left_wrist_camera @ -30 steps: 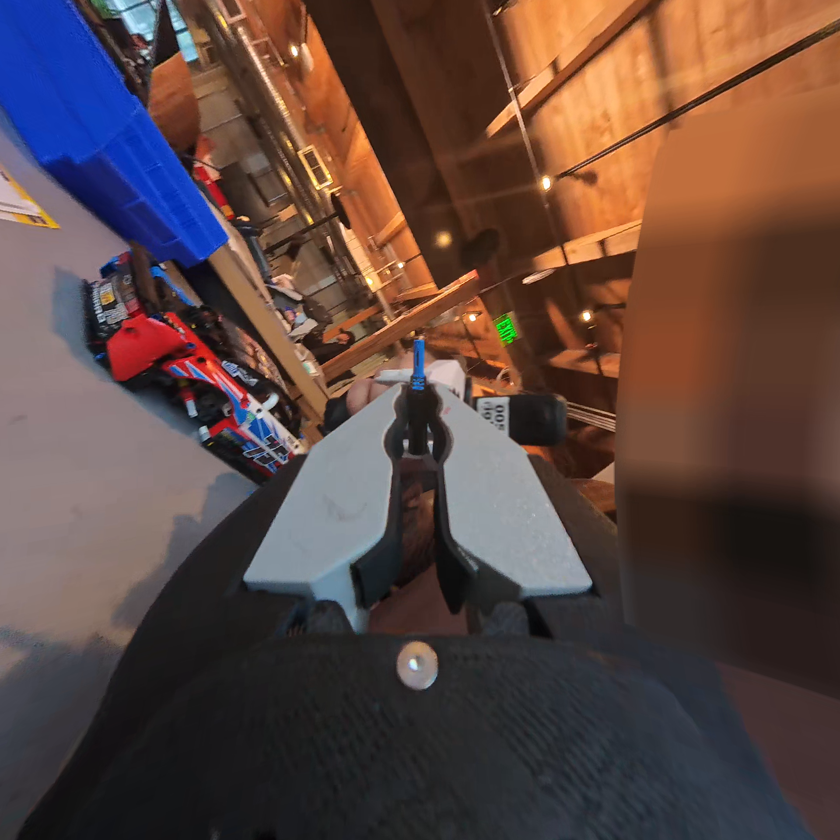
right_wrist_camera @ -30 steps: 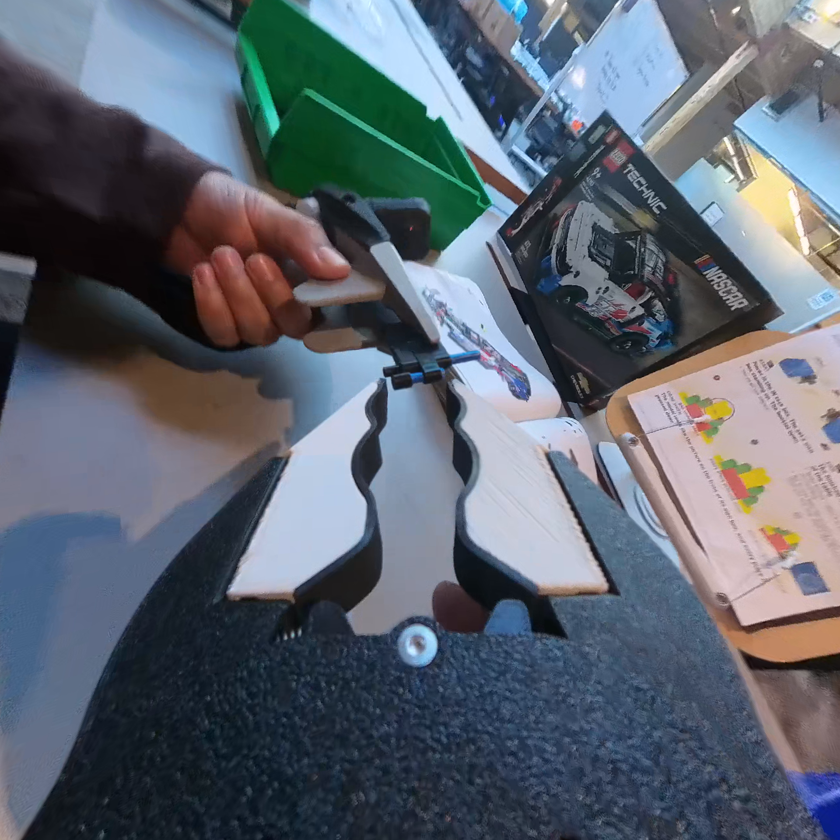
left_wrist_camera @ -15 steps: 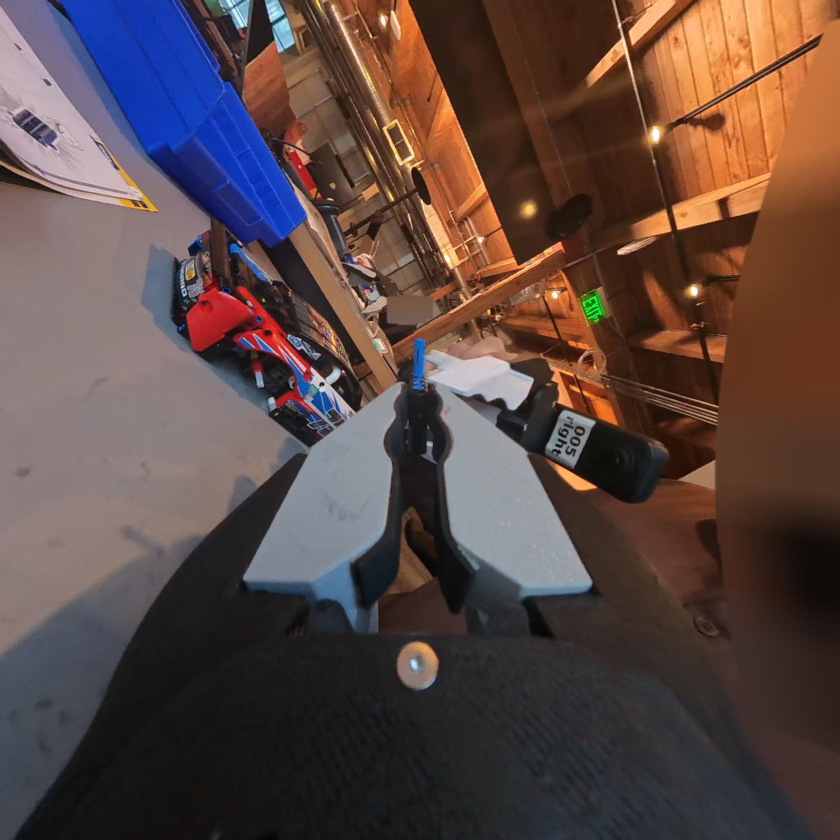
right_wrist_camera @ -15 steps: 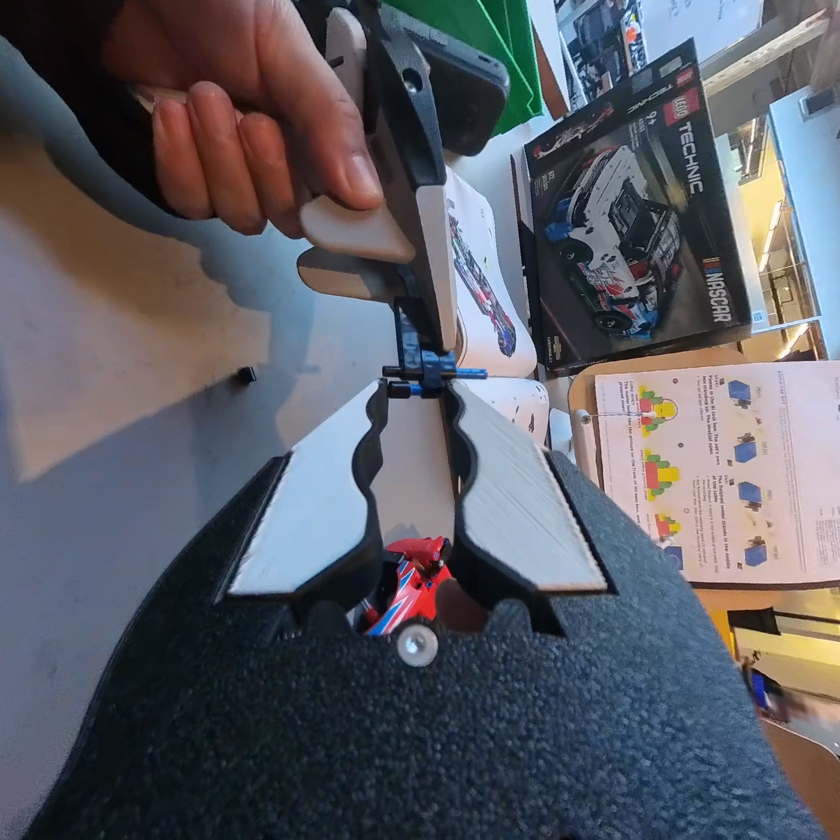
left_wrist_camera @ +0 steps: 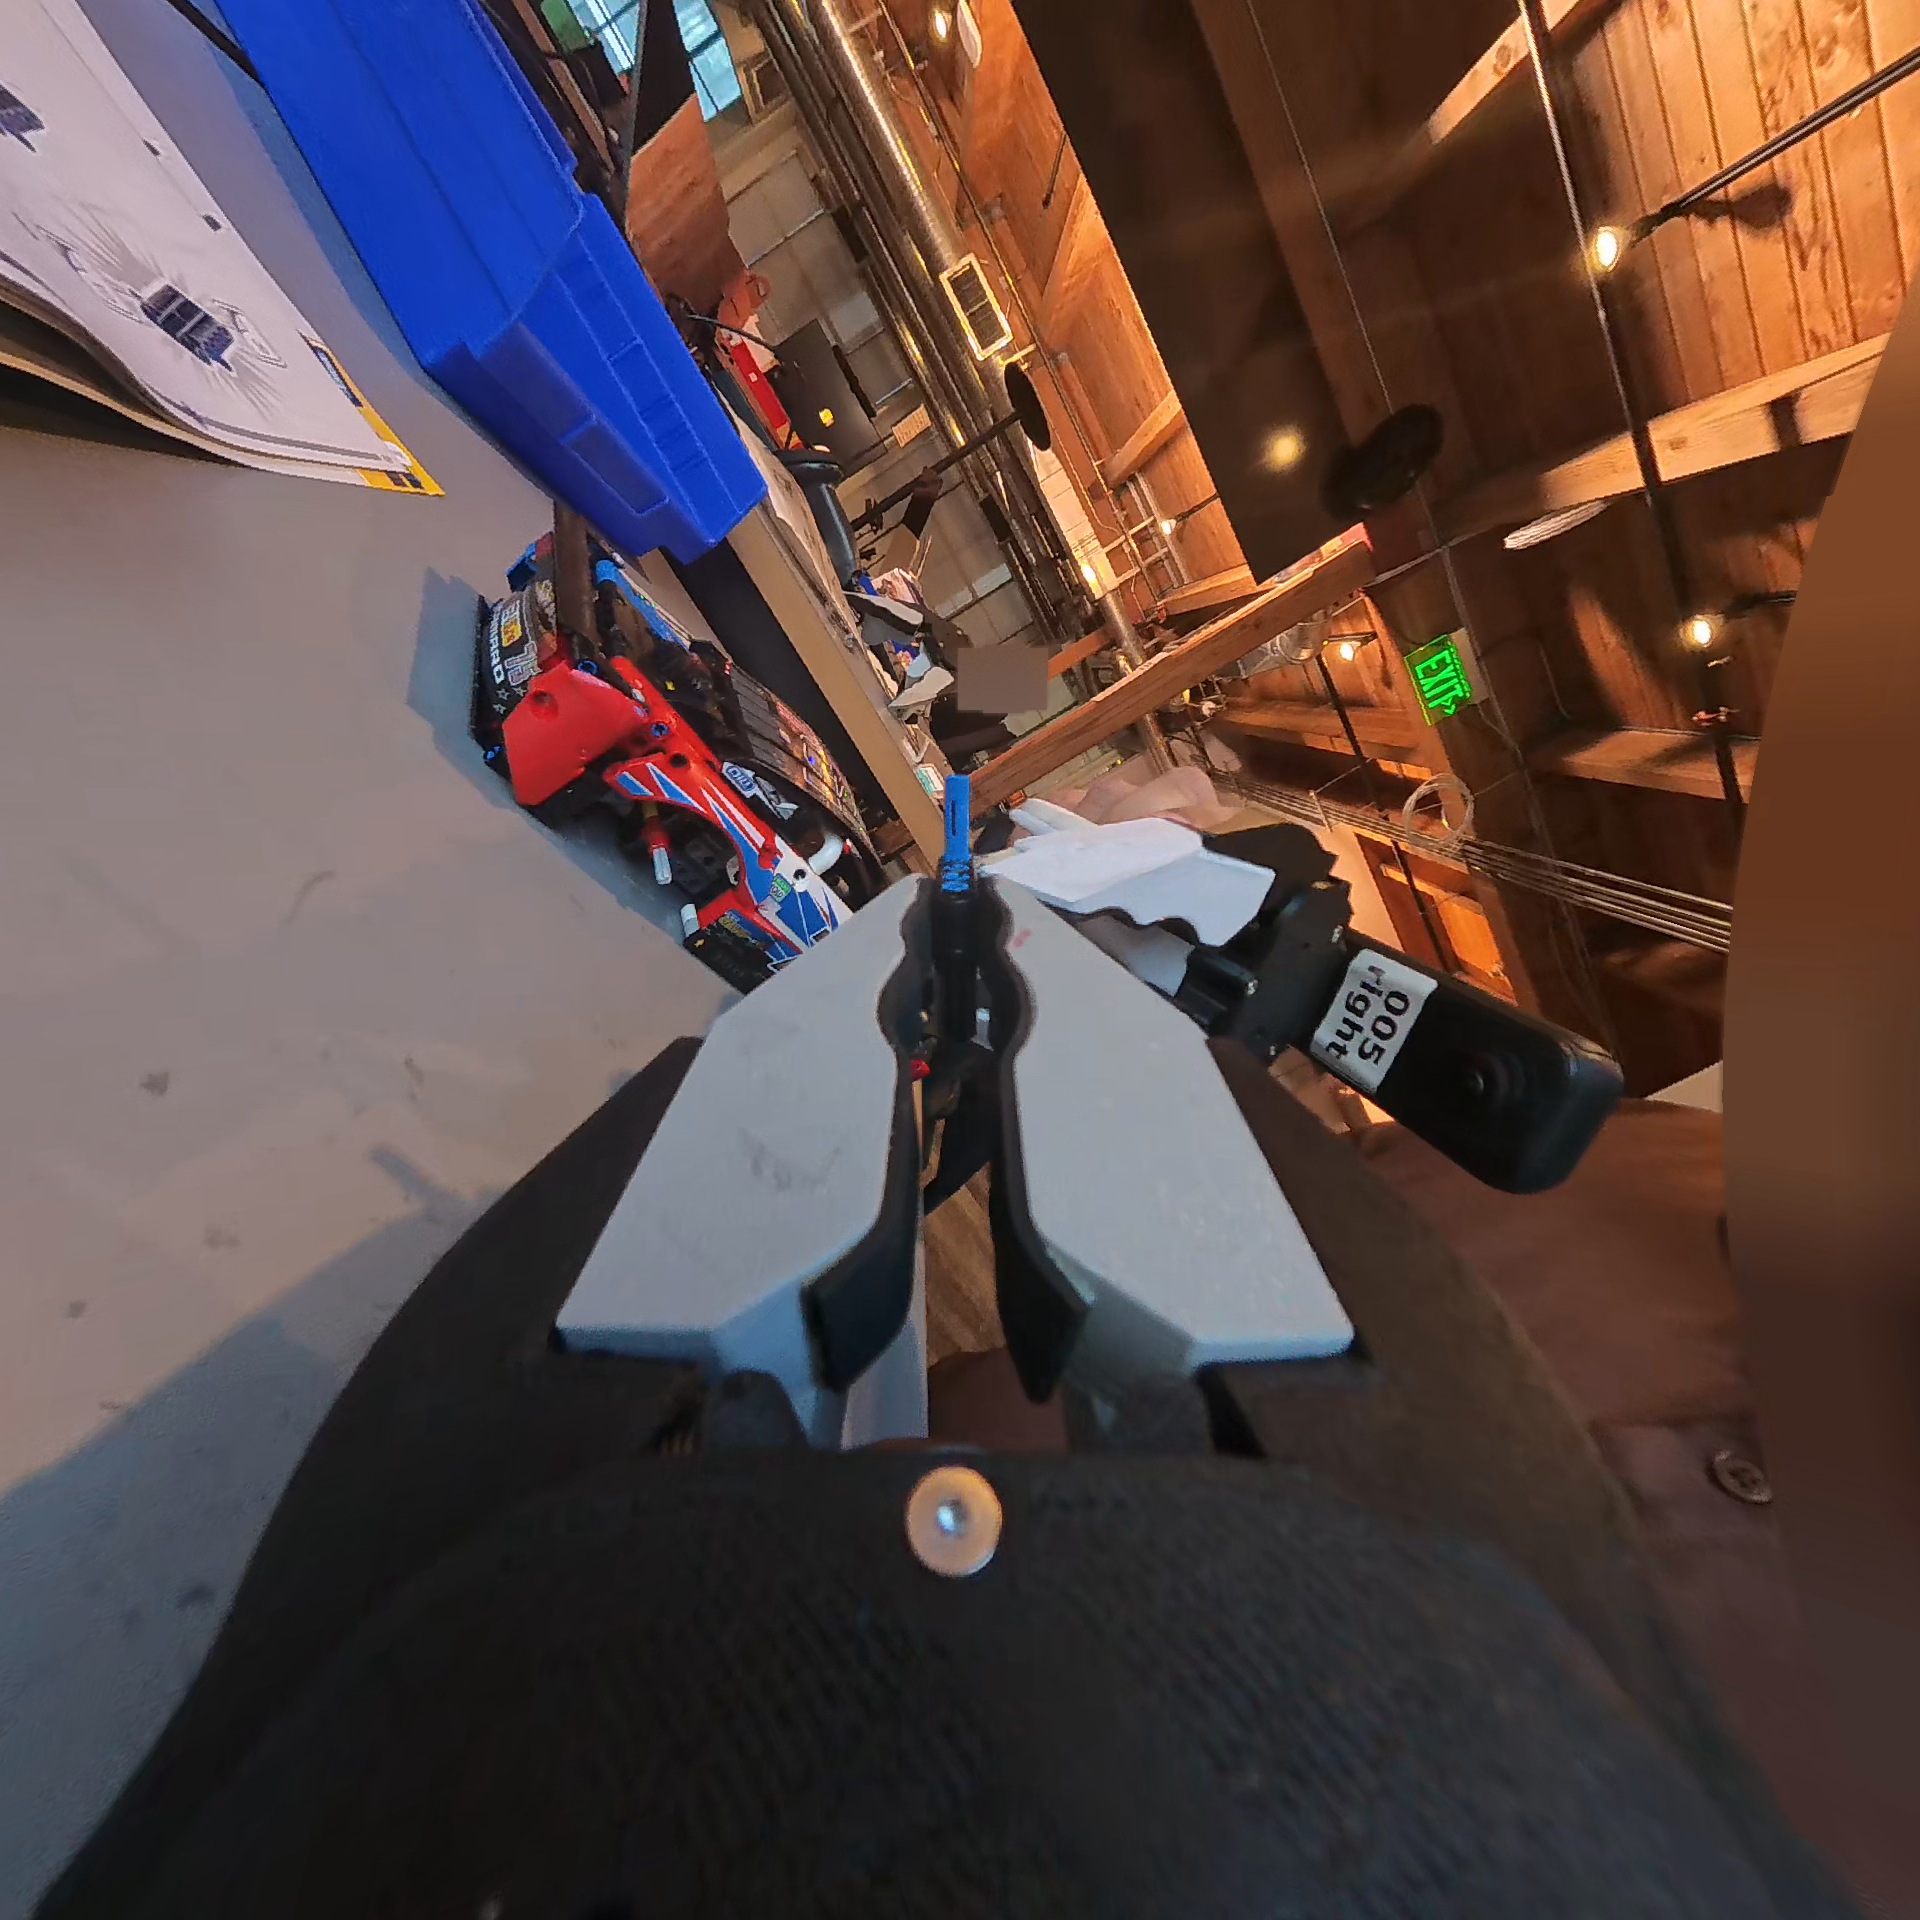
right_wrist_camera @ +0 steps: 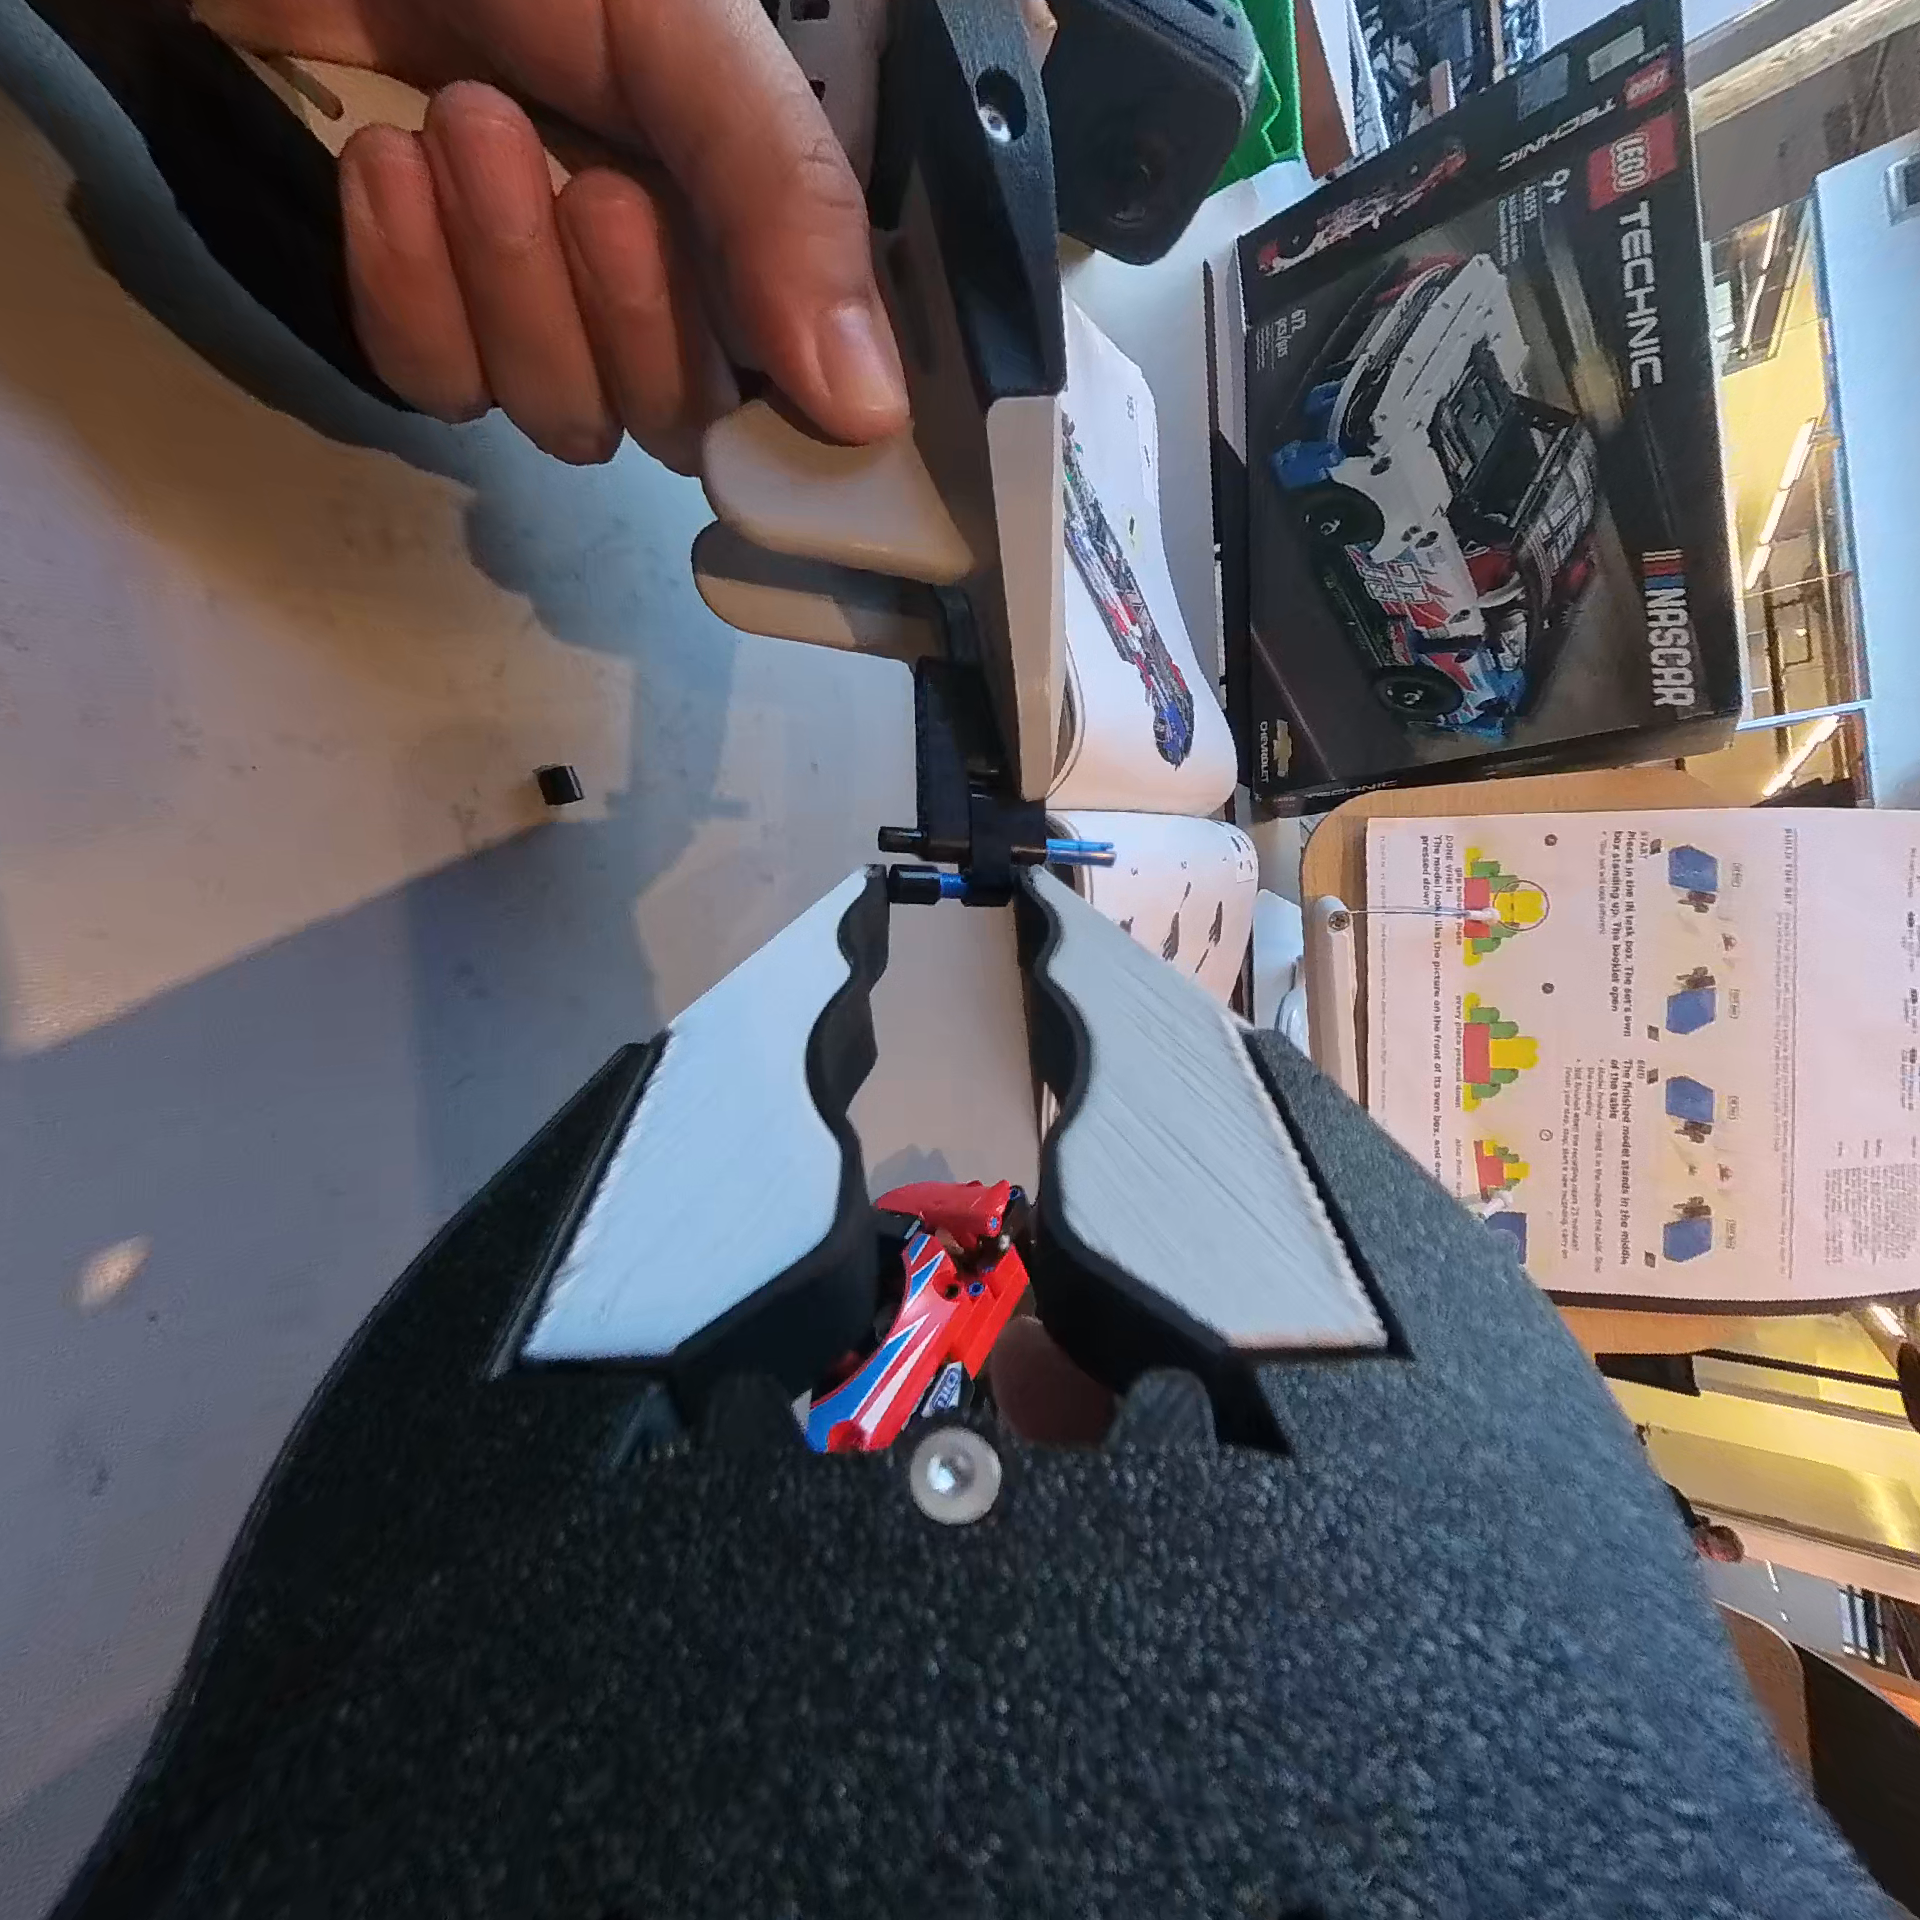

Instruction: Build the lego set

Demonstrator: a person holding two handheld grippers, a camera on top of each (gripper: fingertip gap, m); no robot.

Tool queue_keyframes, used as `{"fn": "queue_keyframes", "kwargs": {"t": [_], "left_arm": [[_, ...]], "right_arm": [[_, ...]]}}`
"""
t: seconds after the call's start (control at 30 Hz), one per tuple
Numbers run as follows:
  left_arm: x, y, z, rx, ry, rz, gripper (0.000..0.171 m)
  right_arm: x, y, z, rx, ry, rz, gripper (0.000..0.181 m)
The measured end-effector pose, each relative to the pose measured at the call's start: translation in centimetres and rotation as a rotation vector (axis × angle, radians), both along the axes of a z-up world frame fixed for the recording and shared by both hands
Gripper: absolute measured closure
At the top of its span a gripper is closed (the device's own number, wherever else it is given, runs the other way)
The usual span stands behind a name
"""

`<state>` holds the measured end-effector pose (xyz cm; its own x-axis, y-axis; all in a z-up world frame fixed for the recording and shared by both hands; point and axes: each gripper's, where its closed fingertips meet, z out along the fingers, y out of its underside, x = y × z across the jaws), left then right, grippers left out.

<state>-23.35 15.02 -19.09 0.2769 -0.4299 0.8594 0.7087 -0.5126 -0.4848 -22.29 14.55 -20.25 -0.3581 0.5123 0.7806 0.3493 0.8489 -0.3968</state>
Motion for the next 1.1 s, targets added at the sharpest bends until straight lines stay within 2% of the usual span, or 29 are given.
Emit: {"fn": "queue_keyframes", "kwargs": {"t": [0.27,0.47,0.7,0.87,0.97,1.1], "left_arm": [[0.0,-0.1,-0.4,0.001,0.015,0.009,0.167],[0.1,-0.1,-0.6,0.024,0.122,0.053,0.166],[0.1,0.1,0.2,0.060,0.201,0.140,0.166],[-0.5,0.3,0.9,0.074,0.144,0.193,0.167],[-0.4,0.2,0.8,0.069,0.126,0.174,0.166],[-0.4,0.3,0.4,0.055,0.114,0.154,0.167]], "right_arm": [[0.0,-0.1,-0.5,-0.046,-0.031,-0.006,0.157],[-0.1,0.0,-0.9,-0.053,-0.035,-0.027,0.157],[-0.7,0.7,-0.7,0.097,0.043,-0.105,0.158],[-1.0,1.0,0.2,0.139,0.149,-0.135,0.159],[-0.7,0.9,0.1,0.108,0.149,-0.123,0.161],[-0.6,0.8,-0.3,0.153,0.129,-0.114,0.163]]}}
